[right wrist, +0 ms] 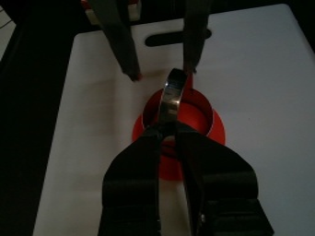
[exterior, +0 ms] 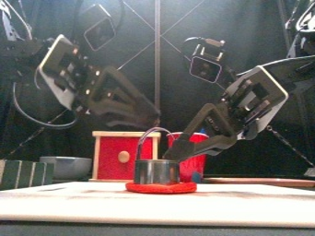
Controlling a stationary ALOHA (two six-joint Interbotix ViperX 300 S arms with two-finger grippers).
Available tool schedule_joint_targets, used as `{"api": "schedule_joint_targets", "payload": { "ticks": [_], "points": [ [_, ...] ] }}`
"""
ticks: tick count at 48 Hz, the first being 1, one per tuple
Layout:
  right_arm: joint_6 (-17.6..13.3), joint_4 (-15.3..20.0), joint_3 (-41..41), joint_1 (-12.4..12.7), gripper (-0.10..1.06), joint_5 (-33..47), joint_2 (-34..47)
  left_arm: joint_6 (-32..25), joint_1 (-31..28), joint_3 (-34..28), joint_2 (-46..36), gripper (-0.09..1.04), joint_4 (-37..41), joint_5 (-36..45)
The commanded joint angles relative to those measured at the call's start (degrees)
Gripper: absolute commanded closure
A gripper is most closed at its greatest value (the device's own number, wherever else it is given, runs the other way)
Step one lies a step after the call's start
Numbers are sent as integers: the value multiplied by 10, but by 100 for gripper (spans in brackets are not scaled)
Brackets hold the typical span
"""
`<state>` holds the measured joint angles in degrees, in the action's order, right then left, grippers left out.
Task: Get the cutter from the drawer then cut the dough then place the extra dough in the bowl
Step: Cut the dough
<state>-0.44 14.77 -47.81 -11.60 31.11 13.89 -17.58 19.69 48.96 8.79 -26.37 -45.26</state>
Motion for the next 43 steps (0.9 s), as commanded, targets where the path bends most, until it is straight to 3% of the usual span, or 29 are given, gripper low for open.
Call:
{"api": "schedule_joint_targets", "payload": {
  "ticks": [1, 12, 22, 33, 43],
  "points": [
    [-4, 2, 0, 11, 52, -11, -11, -9, -4, -3, -40, 19, 13, -42],
    [-2, -16, 4, 25, 52, -44, -53, -37, -7, 33, -63, 19, 23, -77],
    [-7, -42, 11, 40, 52, -122, -110, -40, -3, 59, -54, 20, -27, -80],
    [-6, -56, 15, 51, 52, -200, -141, -40, -3, 53, -30, 20, -42, -80],
    [-11, -62, 16, 51, 50, -220, -141, -42, -3, 37, -8, 20, -41, -80]
  ]
}}
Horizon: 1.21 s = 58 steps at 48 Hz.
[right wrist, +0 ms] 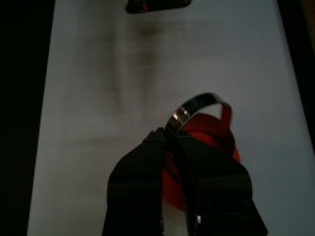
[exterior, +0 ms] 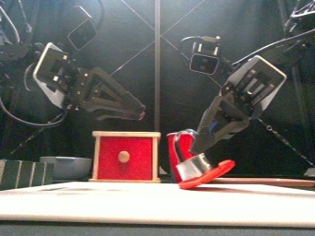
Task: Get the cutter from the drawer then cut the dough then place the extra dough in the bowl
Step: Cut the dough
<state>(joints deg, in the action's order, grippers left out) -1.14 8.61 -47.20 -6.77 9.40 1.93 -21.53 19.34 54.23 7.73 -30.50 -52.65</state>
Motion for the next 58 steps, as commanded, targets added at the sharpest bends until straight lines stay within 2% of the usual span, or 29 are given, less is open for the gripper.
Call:
{"api": "schedule_joint_targets", "payload": {
  "ticks": [1, 12, 21, 27, 42, 58],
  "points": [
    [-4, 0, 9, 3, 49, -4, -21, -3, 1, -18, 4, 20, 0, -6],
    [-4, 1, 11, 1, 39, -4, -21, -3, 0, -18, 4, 20, -1, -6],
    [2, -6, 24, 0, 38, 5, -20, -3, 0, -20, 2, 20, -1, -6],
    [-5, -15, 24, -1, 38, 5, -20, -3, 0, -21, 0, 20, -1, -6],
    [-7, 2, 17, -6, 27, -3, -21, -3, -1, -20, -1, 20, -1, -6],
    [-8, 37, 27, -2, 24, -109, -54, -17, -8, -11, 8, 21, -2, 8]
  ]
}}
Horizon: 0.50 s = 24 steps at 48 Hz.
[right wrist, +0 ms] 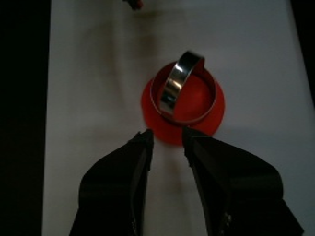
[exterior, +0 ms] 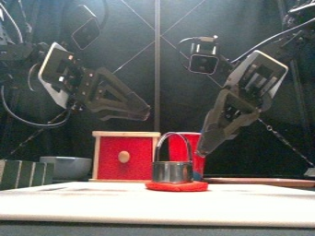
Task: Get the cutter from the drawer then cut the dough then place the extra dough in the bowl
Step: Cut the dough
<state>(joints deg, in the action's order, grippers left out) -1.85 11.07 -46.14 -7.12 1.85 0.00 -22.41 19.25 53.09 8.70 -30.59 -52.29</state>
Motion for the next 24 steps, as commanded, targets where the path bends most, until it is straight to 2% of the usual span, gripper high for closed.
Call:
{"api": "schedule_joint_targets", "payload": {
  "ticks": [1, 9, 17, 24],
  "points": [
    [-1, 16, 18, 2, 24, -41, -39, -11, -11, 4, 2, 21, -1, 6],
    [-3, 41, 55, 14, 24, -127, -54, -27, -39, 5, 28, 24, -11, 32],
    [-3, 43, 106, 32, 24, -226, -48, -37, -54, -13, 47, 33, -11, 53],
    [-3, 42, 140, 43, 24, -270, -34, -42, -59, -21, 49, 38, -11, 67]
  ]
}}
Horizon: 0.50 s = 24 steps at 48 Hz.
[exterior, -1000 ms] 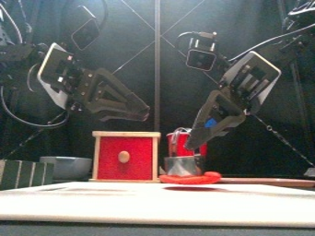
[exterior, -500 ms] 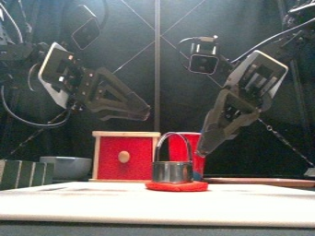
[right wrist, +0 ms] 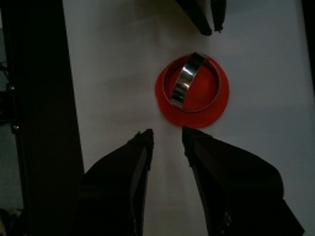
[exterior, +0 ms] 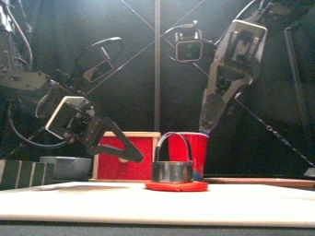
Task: Get the cutter from the drawer then cut the dough then place the extra dough in the bowl
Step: Cut the dough
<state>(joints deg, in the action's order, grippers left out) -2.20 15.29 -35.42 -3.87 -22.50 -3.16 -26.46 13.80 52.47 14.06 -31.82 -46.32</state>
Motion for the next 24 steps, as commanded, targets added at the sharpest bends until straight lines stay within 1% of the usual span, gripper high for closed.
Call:
{"api": "schedule_joint_targets", "payload": {
  "ticks": [1, 7, 9, 12, 15, 20, 24],
  "points": [
    [0, -1, 37, 11, 24, -31, 0, -2, -4, -17, -4, 38, 1, 11],
    [-2, 5, 52, 22, 24, -42, 15, -2, -4, -27, -4, 38, 3, 40],
    [-8, 11, 54, 25, 24, -43, 19, -2, -4, -30, -4, 38, 3, 49],
    [-26, 22, 58, 35, 24, -44, 26, -2, -4, -33, -4, 38, 3, 64],
    [-49, 24, 60, 42, 24, -45, 28, -2, -4, -37, -2, 38, 4, 76],
    [-80, 11, 63, 43, 24, -43, 28, -2, -4, -40, -1, 38, 5, 80],
    [-91, -1, 67, 42, 24, -41, 26, -2, -4, -43, 4, 38, 5, 80]
  ]
}}
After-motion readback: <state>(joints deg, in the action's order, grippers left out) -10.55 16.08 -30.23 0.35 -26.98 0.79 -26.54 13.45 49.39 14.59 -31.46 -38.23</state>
